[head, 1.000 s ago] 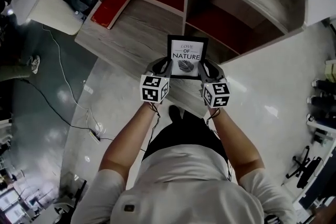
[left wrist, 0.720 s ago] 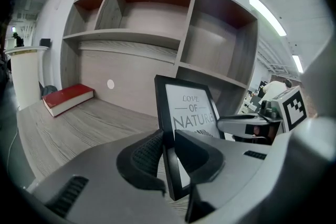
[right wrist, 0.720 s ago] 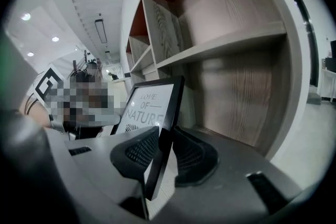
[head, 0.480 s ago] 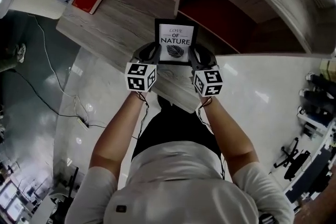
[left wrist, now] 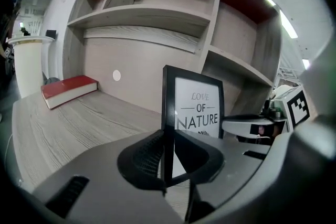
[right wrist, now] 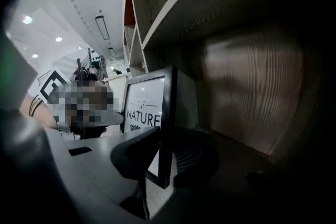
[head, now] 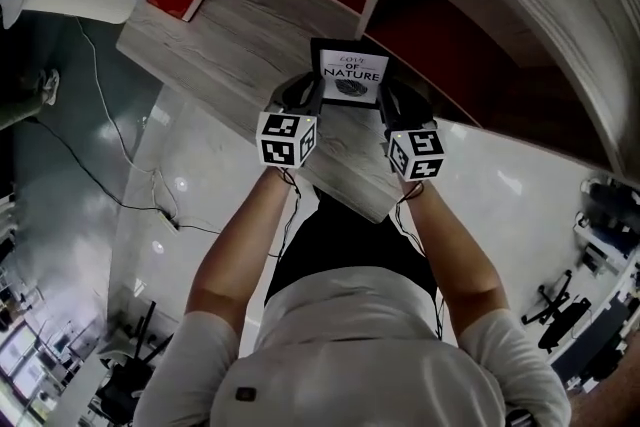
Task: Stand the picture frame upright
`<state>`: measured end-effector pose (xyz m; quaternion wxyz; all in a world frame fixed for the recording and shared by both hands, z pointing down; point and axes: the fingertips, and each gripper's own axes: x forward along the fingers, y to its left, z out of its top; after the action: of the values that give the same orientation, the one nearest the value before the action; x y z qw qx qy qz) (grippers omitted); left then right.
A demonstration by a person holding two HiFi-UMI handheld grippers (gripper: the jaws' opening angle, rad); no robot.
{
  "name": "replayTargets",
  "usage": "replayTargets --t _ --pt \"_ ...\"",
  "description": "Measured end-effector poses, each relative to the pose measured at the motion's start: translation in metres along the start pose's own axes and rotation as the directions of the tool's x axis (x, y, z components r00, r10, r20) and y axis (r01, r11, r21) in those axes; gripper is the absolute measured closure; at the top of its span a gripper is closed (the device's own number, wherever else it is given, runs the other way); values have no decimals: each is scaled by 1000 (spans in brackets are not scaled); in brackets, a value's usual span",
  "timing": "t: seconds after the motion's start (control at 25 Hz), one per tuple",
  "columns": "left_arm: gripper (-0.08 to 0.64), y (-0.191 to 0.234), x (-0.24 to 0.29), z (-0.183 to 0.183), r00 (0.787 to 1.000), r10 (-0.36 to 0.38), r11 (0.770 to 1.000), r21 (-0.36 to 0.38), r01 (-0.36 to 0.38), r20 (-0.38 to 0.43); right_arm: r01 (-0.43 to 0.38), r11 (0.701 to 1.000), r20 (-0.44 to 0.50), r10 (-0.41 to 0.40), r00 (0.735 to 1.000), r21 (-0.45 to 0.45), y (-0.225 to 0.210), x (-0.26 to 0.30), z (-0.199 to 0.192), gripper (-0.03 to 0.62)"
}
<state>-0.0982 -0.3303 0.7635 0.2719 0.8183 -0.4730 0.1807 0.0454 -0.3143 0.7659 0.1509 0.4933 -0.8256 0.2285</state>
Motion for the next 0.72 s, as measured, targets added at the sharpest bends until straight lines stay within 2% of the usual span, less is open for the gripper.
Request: replayTargets --t 0.72 --pt "482 12 29 11 1000 -9 1000 -8 9 -4 6 1000 -27 -6 1000 0 -20 32 7 508"
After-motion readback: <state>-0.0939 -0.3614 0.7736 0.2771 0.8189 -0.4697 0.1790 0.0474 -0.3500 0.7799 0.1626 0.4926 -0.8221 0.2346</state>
